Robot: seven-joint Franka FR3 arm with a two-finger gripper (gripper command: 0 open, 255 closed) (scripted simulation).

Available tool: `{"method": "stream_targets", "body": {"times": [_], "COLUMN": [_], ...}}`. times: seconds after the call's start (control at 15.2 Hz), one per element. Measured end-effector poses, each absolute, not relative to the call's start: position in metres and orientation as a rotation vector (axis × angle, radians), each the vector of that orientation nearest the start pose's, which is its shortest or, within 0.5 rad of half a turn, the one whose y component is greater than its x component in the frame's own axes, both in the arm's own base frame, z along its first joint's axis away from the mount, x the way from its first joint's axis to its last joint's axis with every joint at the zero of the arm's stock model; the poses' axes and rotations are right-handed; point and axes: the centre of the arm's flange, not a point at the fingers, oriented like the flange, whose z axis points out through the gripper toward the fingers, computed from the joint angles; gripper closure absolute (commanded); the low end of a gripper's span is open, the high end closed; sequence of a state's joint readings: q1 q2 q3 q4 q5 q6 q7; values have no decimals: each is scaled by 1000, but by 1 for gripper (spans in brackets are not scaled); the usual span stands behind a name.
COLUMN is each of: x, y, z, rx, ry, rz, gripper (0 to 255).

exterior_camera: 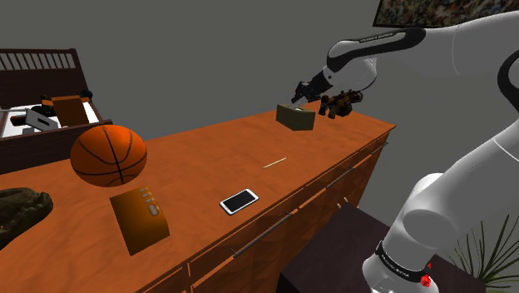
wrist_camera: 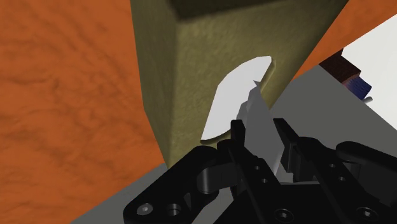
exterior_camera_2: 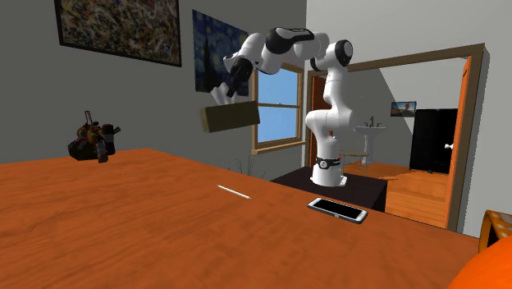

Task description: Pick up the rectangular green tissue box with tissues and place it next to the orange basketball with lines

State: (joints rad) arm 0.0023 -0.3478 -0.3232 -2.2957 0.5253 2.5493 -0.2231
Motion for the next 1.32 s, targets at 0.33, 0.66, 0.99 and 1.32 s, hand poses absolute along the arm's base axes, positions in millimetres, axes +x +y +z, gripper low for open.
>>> {"method": "stream_targets", "body": {"times": [0.33, 0.66, 0.99, 1.32], "x": [462, 463, 461, 468], "y": [-176, -176, -175, -147], "z": [569, 597, 623, 636], "rx": [-2567, -2567, -2567, -2568], "ry": [612, 612, 612, 610], "rz": [-922, -922, -922, -921], "gripper": [255, 255, 255, 255]}}
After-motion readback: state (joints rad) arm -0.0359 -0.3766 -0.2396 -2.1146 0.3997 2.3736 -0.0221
